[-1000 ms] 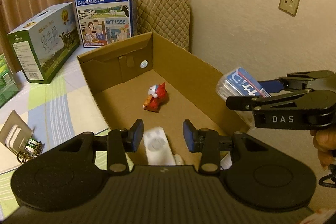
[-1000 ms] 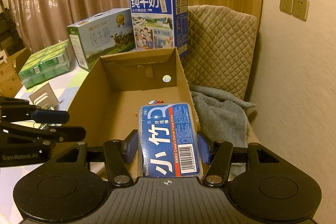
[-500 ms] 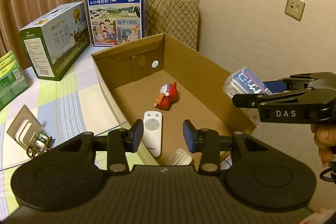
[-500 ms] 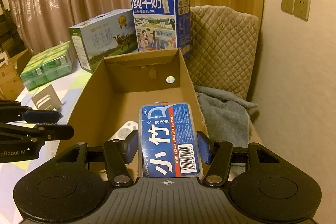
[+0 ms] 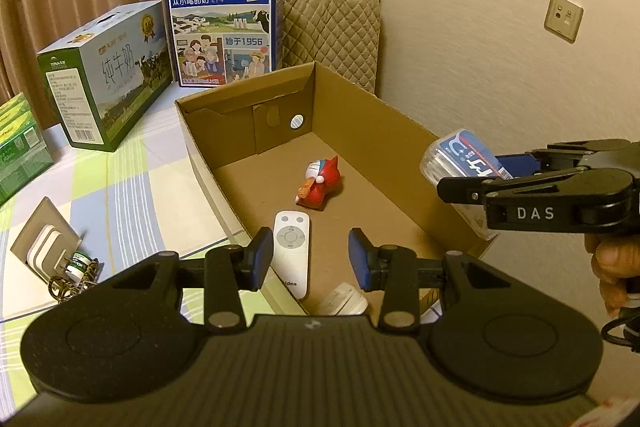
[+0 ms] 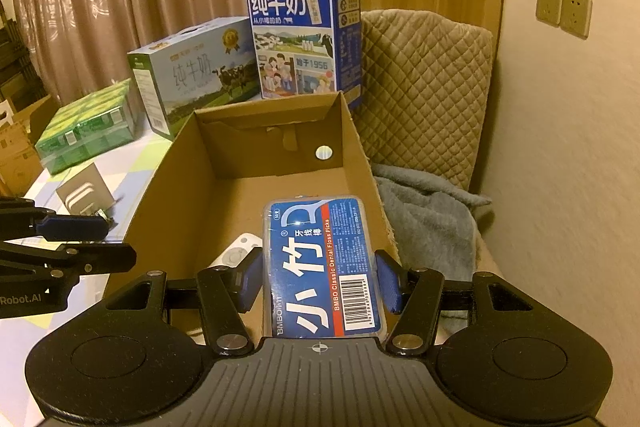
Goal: Organize rigid objects
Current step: 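Lower the blue floss box into the cardboard box and open the right tool, then move both tools back toward the clear plastic container on the table, then grasp the metal wire rack with the left tool while the right tool approaches the clear cup, then close the right tool around the clear plastic cup while the left tool lifts the wire rack, then carry the wire rack and the clear cup over the cardboard box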
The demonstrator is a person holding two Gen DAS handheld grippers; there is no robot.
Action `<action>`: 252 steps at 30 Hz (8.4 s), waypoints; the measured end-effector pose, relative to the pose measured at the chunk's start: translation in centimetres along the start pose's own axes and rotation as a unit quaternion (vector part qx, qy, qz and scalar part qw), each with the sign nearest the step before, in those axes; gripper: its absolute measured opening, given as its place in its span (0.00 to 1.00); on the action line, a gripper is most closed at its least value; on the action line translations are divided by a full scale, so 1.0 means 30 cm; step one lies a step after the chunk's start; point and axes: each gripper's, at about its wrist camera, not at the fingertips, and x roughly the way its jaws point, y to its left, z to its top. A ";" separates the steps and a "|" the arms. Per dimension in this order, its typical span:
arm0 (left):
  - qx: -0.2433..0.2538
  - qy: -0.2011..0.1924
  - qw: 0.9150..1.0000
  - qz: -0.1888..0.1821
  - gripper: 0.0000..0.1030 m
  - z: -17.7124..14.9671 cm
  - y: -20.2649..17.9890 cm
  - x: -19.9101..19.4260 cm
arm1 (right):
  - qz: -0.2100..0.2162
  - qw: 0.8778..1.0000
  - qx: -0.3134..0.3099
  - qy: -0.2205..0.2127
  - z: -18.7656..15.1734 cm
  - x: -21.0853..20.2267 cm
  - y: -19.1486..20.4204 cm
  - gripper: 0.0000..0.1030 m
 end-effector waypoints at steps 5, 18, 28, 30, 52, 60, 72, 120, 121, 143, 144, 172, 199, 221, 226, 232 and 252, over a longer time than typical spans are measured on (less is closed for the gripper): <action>-0.003 -0.001 1.000 0.003 0.35 -0.001 0.004 0.003 | 0.001 1.000 0.010 -0.005 -0.003 0.003 -0.009 0.54; -0.015 -0.002 1.000 0.012 0.36 -0.022 0.050 -0.034 | -0.007 0.999 0.026 -0.034 0.002 -0.072 -0.023 0.66; -0.024 -0.004 0.999 0.026 0.38 -0.067 0.091 -0.111 | 0.003 0.999 0.021 -0.044 0.006 -0.146 0.038 0.66; -0.028 -0.005 0.999 0.030 0.38 -0.078 0.105 -0.134 | 0.007 0.999 0.020 -0.042 0.002 -0.160 0.060 0.66; -0.084 -0.020 0.991 0.104 0.41 -0.233 0.348 -0.470 | 0.070 0.996 -0.026 -0.040 0.012 -0.259 0.377 0.66; -0.099 -0.016 0.986 0.130 0.42 -0.301 0.445 -0.532 | 0.086 0.995 -0.043 -0.030 -0.002 -0.233 0.466 0.66; -0.117 0.004 0.980 0.159 0.44 -0.407 0.582 -0.517 | 0.117 0.992 -0.050 -0.025 -0.040 -0.158 0.567 0.66; -0.030 0.031 0.999 0.034 0.64 -0.398 0.849 0.173 | 0.138 0.978 -0.117 0.101 -0.186 0.565 0.764 0.49; -0.031 0.031 0.999 0.033 0.64 -0.401 0.850 0.179 | 0.137 0.979 -0.115 0.101 -0.186 0.566 0.762 0.49; -0.067 0.067 0.994 0.050 0.49 -0.578 0.740 -0.087 | 0.143 0.978 -0.098 0.112 -0.267 0.426 0.779 0.49; -0.073 0.067 0.994 0.051 0.49 -0.601 0.728 -0.109 | 0.144 0.978 -0.097 0.113 -0.280 0.410 0.780 0.49; -0.062 0.042 0.995 0.072 0.62 -0.657 0.677 -0.148 | 0.128 0.982 -0.075 0.117 -0.351 0.379 0.772 0.55; -0.084 0.042 0.993 0.076 0.48 -0.641 0.681 -0.143 | 0.121 0.982 -0.101 0.104 -0.355 0.397 0.797 0.55; -0.089 0.008 0.992 0.085 0.48 -0.580 0.675 -0.202 | 0.120 0.987 -0.088 0.052 -0.301 0.322 0.792 0.48; -0.078 -0.012 0.992 0.096 0.48 -0.528 0.638 -0.256 | 0.126 0.987 -0.093 0.030 -0.262 0.251 0.788 0.48; -0.078 -0.030 0.992 0.096 0.48 -0.445 0.561 -0.328 | 0.125 0.989 -0.083 0.011 -0.192 0.130 0.732 0.48; -0.003 -0.079 0.997 -0.007 0.48 -0.046 0.081 -0.256 | 0.024 0.999 -0.041 -0.024 0.043 -0.089 0.196 0.48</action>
